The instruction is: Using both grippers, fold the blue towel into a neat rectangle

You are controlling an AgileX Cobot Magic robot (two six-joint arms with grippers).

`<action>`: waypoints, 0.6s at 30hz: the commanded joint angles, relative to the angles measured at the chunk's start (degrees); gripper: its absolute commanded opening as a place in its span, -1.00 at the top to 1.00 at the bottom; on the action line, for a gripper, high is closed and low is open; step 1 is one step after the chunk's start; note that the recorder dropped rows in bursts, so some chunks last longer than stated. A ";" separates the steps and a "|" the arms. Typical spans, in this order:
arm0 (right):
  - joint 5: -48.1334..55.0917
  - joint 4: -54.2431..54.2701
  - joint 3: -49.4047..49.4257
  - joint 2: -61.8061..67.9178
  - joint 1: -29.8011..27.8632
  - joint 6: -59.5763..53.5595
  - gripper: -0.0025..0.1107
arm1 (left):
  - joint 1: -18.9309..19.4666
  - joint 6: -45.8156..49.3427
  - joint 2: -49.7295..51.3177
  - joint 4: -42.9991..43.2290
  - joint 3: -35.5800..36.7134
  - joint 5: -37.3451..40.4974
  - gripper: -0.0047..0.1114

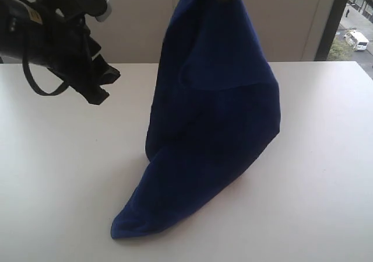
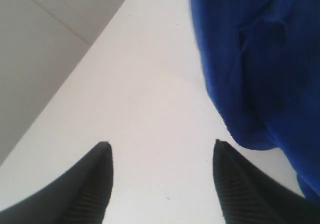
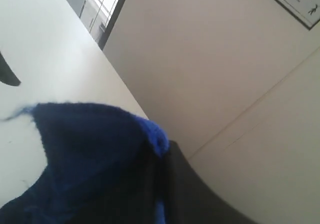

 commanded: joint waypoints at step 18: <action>9.25 -35.33 0.07 -6.08 -0.75 23.40 0.96 | -0.07 31.98 18.00 -38.03 0.08 4.93 -0.17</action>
